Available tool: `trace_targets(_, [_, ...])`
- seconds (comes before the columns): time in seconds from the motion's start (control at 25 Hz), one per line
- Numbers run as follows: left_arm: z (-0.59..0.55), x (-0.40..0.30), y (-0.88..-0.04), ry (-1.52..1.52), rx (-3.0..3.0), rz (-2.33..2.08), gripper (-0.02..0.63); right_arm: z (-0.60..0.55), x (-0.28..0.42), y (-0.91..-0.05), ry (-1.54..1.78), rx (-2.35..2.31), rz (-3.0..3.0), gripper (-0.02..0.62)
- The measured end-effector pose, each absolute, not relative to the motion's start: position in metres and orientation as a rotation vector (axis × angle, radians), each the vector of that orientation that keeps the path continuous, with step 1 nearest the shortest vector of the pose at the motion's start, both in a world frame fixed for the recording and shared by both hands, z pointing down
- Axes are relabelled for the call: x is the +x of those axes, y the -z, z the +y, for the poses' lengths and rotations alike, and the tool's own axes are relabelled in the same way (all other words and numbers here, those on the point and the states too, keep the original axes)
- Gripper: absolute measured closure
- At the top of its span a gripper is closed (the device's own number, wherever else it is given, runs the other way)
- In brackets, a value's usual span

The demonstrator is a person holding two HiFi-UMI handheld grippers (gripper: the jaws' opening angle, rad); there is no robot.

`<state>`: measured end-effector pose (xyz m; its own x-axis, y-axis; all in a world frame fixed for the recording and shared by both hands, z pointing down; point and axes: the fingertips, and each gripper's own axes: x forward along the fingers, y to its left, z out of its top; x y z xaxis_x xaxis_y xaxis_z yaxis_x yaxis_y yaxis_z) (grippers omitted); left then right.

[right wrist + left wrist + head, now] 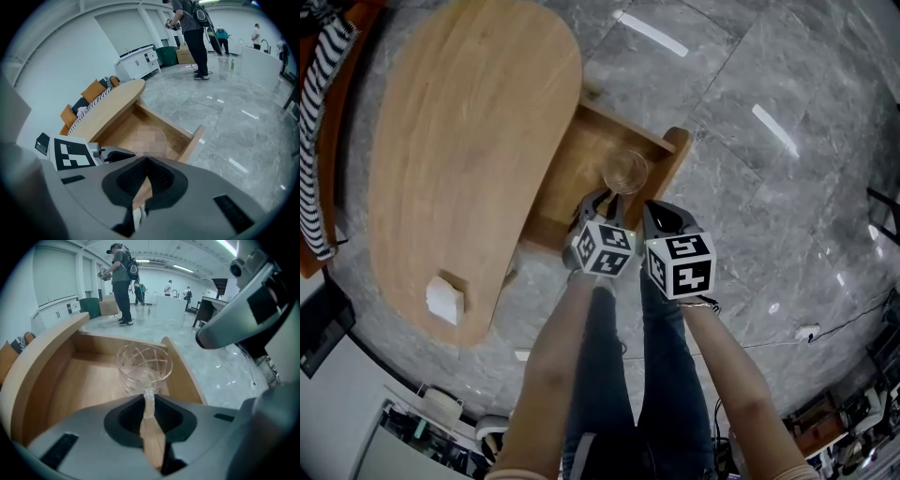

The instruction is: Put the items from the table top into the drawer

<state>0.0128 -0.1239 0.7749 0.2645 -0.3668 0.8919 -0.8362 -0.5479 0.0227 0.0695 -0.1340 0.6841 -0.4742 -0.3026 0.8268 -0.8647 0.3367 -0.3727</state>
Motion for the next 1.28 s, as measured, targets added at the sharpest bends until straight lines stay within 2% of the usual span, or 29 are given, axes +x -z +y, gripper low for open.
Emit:
trace_targets(0.52, [-0.118,0.016,-0.788,-1.238,2.011,-1.021,0.546,-0.131,0.074,-0.698,-1.112,1.005,-1.916,0.586])
trace_targets(0.96, [-0.113,0.016,-0.786,-1.113,1.885,-0.977,0.524,-0.118,0.067,-0.696,-1.102,0.988,-1.908,0.586])
trace_targets(1.28, [-0.102,-0.006,-0.749,-0.940,1.844,-1.104,0.518,-0.111,0.058,-0.684,-1.094,1.017,-1.918,0.586])
